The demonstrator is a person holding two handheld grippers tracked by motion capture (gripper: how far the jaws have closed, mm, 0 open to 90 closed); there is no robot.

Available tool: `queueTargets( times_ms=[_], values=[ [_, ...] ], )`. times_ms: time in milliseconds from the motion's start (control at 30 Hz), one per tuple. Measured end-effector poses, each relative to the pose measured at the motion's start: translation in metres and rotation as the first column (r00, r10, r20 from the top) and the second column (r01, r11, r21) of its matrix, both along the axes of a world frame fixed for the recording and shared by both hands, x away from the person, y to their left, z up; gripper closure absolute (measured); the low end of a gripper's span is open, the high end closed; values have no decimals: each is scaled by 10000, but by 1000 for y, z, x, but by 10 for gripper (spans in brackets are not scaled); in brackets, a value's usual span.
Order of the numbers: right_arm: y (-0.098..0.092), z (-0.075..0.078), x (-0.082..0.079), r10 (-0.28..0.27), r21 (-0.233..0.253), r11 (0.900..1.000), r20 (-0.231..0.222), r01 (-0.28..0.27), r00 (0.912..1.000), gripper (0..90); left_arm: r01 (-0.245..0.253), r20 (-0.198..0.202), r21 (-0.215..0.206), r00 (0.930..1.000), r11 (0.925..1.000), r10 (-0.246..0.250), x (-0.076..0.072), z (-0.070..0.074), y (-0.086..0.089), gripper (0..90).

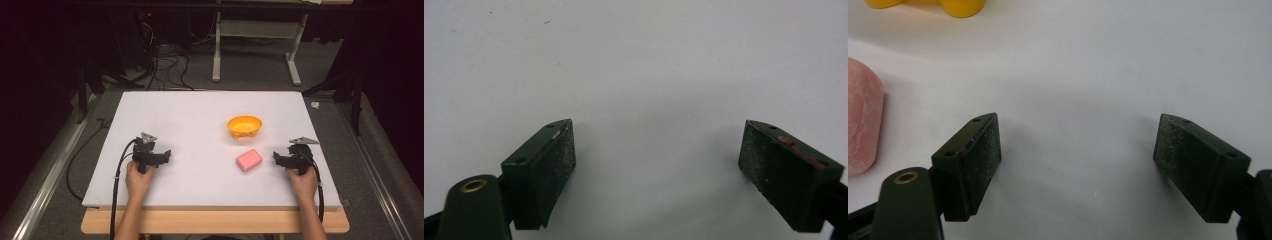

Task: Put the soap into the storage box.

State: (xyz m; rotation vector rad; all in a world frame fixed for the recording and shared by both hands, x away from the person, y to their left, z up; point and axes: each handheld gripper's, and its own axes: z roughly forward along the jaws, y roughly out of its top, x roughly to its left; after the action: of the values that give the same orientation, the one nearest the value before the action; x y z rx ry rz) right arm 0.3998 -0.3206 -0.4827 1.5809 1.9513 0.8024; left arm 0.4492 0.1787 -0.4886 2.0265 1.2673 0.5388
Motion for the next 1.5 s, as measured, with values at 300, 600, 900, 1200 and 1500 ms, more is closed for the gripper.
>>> queueTargets(
  times_ms=[300,600,900,1200,1500],
  values=[
    [0,1,1,28,20,10000,-81,-28,10000,195,-6,-3,-7,10000,10000,6,0,0,0,155],
    [0,1,1,37,2,10000,-93,-37,10000,191,-12,1,-23,10000,10000,12,0,0,0,155],
    [-1,2,0,-9,136,9999,-141,11,9999,195,5,-22,-14,10000,10000,-5,0,0,0,154],
    [-6,14,-10,-73,725,9974,194,59,9998,210,8,-19,-4,10000,10000,-8,0,0,0,154],
    [0,20,-23,244,1213,9922,358,-286,9991,211,8,-18,-6,10000,10000,-8,0,0,0,154]
  ],
)
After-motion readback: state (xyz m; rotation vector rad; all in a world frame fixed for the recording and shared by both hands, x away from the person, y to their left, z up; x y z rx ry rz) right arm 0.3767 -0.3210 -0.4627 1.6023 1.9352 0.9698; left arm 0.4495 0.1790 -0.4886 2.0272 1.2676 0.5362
